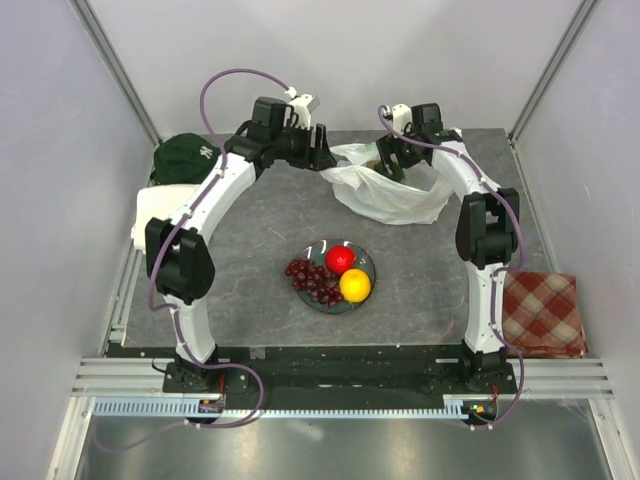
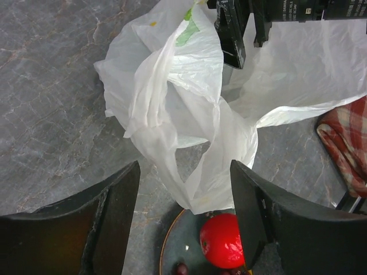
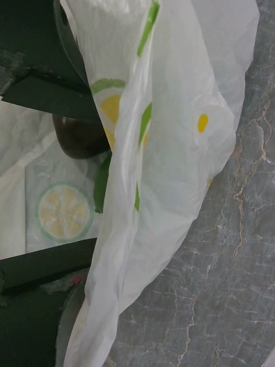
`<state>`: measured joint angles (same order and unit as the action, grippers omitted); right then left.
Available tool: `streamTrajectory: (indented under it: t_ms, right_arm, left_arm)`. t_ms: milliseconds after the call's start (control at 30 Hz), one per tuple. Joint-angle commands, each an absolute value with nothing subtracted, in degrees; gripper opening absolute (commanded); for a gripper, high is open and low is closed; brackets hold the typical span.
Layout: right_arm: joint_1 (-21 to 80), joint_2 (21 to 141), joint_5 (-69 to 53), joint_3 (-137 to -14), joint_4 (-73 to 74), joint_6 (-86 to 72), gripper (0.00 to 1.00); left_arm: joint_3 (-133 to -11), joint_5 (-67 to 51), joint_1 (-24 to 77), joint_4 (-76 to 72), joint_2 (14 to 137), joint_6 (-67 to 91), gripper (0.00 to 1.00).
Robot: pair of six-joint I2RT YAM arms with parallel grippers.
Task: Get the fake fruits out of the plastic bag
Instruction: Take out the fake fruit from the plastic bag.
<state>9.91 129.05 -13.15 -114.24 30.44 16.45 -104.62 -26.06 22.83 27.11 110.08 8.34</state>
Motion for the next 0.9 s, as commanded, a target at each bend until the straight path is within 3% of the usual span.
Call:
streamTrajectory:
  t_ms: [0, 67, 100, 167, 300, 567, 867]
  right_arm:
    - [10.2, 131.7, -11.3, -117.8, 29.7, 17.9, 0.90]
    - [10.3, 133.4, -10.6, -119.0, 29.2, 18.5, 0.90]
    - [10.4, 135.4, -9.9, -120.7, 29.2, 19.0, 0.90]
    - [10.6, 137.2, -9.4, -122.5, 29.3, 19.5, 0.90]
    - [11.3, 140.9, -10.5, -124.9, 28.9, 22.6, 0.96]
    - [13.3, 145.9, -9.7, -128.5, 24.3, 28.2, 0.98]
    - [12.4, 139.0, -12.3, -124.1, 24.5, 29.9, 0.54]
  left_arm:
    - [-107.3, -25.7, 23.2, 26.9, 112.4, 10.0, 0.68]
    - [-109.0, -26.2, 23.4, 26.9, 114.1, 9.8, 0.59]
    - [-109.5, -26.6, 23.6, 26.6, 115.4, 9.7, 0.47]
    - [-110.2, -27.7, 23.6, 26.7, 116.0, 9.4, 0.33]
    - [-108.7, -26.5, 23.7, 26.7, 115.3, 9.2, 0.18]
    - [-107.1, -24.3, 23.7, 26.7, 115.3, 7.8, 0.07]
    - [-108.3, -22.6, 23.7, 26.7, 115.9, 7.2, 0.06]
